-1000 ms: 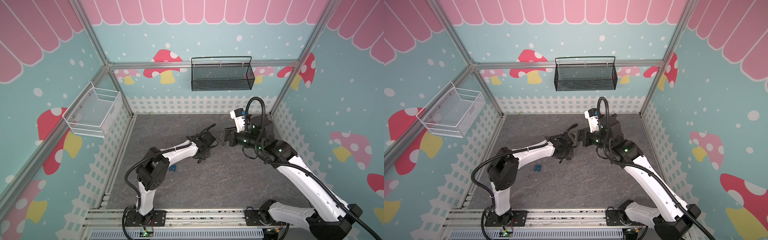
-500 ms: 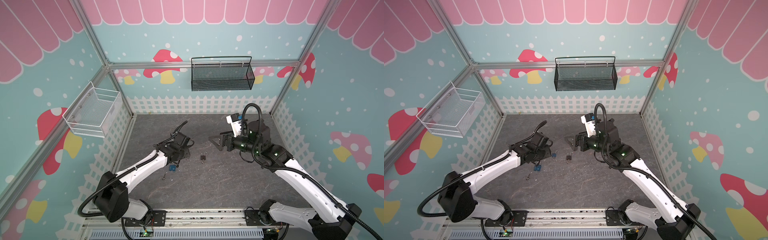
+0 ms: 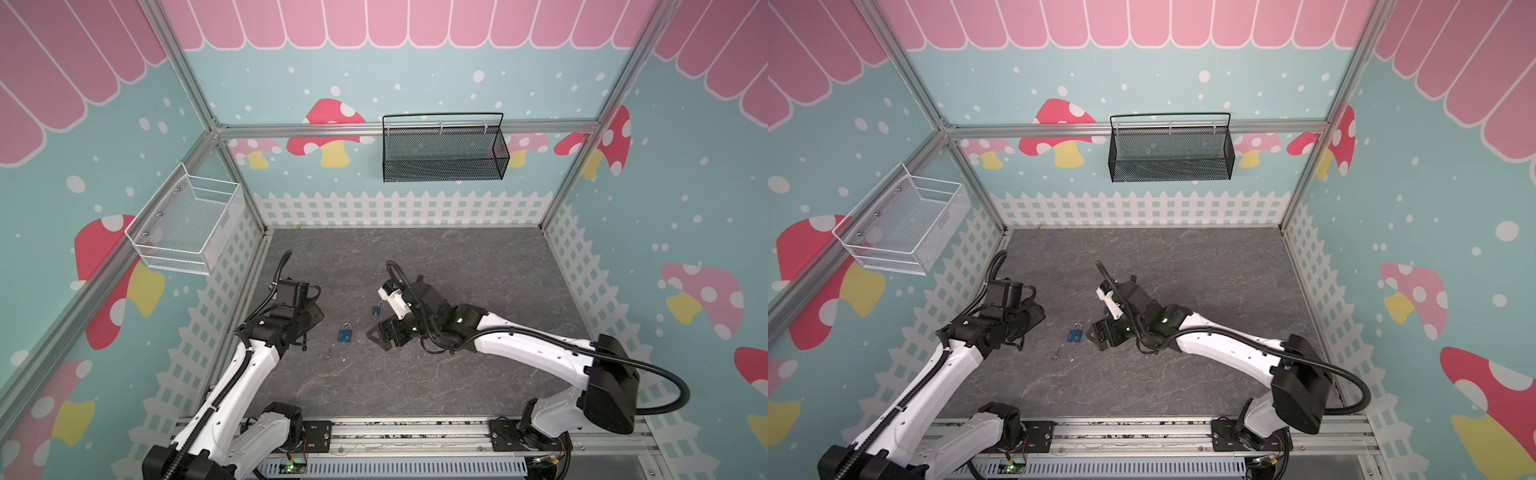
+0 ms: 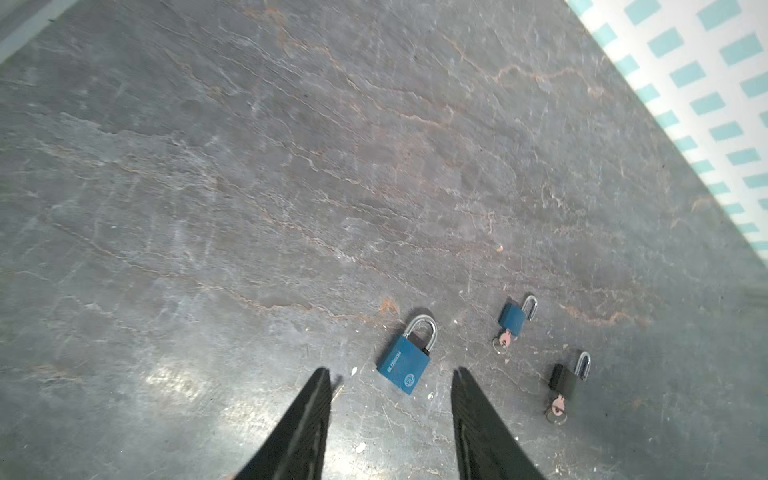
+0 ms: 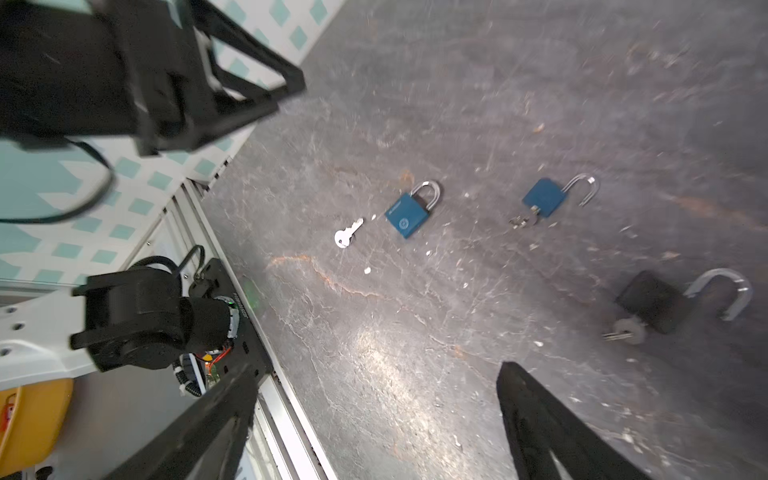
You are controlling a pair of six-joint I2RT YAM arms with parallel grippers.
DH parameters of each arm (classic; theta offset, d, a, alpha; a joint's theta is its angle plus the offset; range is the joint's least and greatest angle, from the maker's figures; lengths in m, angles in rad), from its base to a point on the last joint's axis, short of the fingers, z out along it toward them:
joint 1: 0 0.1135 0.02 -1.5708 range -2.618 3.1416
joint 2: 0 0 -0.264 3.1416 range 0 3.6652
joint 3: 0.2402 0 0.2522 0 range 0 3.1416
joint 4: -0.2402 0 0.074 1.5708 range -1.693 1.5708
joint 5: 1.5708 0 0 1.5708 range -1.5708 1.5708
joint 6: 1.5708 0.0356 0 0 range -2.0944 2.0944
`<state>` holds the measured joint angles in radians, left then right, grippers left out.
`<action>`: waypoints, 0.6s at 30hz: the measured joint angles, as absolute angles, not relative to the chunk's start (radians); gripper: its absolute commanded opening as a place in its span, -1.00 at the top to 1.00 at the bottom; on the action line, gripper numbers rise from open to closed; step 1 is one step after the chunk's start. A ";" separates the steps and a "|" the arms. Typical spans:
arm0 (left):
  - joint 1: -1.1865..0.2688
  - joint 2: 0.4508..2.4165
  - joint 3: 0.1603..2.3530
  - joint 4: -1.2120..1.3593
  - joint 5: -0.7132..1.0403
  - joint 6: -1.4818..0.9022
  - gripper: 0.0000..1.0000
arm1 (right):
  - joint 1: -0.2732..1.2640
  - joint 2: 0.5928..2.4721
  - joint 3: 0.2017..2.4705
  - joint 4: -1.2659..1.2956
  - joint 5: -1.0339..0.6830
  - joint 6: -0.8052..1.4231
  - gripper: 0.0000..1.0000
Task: Unlock with the key
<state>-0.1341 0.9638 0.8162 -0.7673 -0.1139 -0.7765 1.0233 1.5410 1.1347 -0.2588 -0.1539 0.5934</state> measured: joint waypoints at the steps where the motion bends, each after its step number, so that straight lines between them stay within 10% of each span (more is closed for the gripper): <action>1: -0.108 0.951 0.816 -0.775 -0.104 -0.769 0.05 | 1.044 1.577 1.135 -0.250 -0.146 0.596 -0.73; 18: 0.064 0.870 0.816 -0.835 -0.006 -0.736 0.05 | 1.187 2.114 1.527 -0.239 -0.068 0.556 -0.45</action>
<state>0.0643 0.8700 0.8162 -0.8349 -0.0055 -0.7361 1.1866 2.1136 1.5269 -0.2390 -0.0677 0.5564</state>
